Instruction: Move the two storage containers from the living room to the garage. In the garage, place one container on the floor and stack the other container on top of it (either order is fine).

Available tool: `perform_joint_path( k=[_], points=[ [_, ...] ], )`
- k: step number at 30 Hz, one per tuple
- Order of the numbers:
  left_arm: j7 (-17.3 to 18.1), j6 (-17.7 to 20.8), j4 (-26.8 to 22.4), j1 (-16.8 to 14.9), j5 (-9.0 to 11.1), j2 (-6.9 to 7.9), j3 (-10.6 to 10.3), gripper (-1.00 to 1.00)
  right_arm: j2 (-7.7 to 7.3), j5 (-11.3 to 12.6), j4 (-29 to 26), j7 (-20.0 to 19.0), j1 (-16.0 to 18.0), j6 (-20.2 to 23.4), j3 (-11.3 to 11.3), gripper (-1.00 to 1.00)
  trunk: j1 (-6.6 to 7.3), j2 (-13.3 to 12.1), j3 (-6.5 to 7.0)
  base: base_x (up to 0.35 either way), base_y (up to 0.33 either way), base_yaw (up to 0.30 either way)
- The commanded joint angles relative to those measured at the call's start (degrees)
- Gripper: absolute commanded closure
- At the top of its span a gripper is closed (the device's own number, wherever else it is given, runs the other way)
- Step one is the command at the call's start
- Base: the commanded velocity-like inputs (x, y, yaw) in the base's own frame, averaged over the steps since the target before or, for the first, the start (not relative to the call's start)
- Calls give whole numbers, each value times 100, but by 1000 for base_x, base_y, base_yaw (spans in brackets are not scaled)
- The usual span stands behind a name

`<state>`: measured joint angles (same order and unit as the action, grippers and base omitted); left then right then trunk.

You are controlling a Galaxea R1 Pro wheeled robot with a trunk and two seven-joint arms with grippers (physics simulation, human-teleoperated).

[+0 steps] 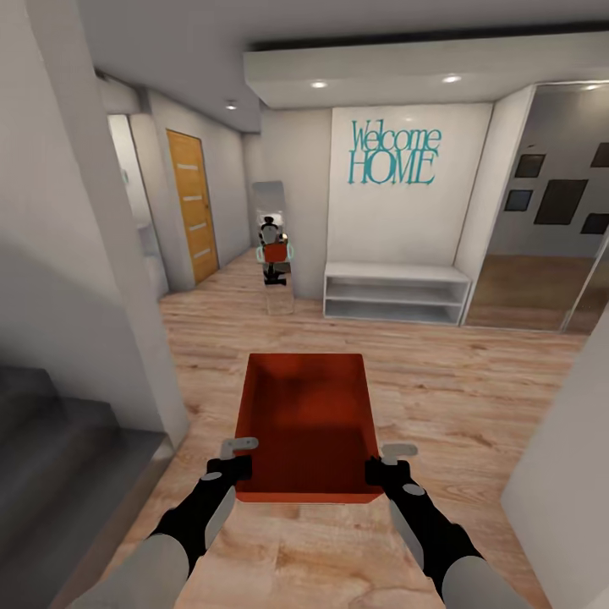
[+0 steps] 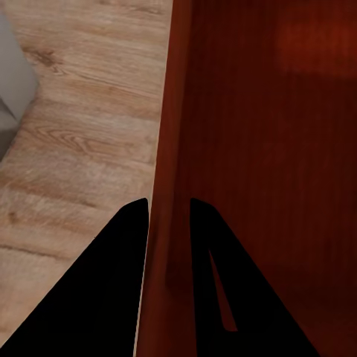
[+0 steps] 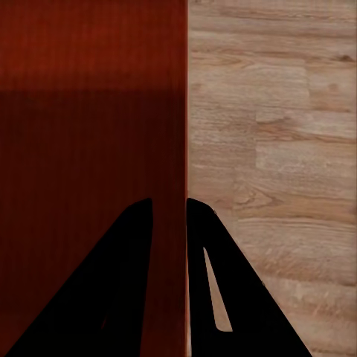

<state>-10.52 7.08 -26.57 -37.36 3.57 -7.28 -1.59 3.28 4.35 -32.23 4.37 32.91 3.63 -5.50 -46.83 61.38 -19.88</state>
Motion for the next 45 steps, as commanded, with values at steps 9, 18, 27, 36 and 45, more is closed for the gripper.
perform_joint_path(
  k=[9,18,27,36,45],
  points=[
    [-468,39,-15,1,223,6,229,100,-3,75,-29,55,5,-134,49,100,-4,4,-6,325,0,0],
    [-468,39,-15,1,223,6,229,100,-2,66,-29,55,5,-126,48,100,-4,4,-6,325,0,201],
    [-468,39,-15,1,223,0,229,100,-2,63,-29,47,5,-123,46,100,-4,4,-6,325,0,168],
    [-468,39,-15,1,223,1,229,100,-2,65,-29,46,6,-126,44,100,-4,4,-6,325,0,6],
    [-468,39,-15,1,223,0,229,100,-2,55,-29,55,5,-127,42,100,-4,4,-6,325,0,0]
  ],
)
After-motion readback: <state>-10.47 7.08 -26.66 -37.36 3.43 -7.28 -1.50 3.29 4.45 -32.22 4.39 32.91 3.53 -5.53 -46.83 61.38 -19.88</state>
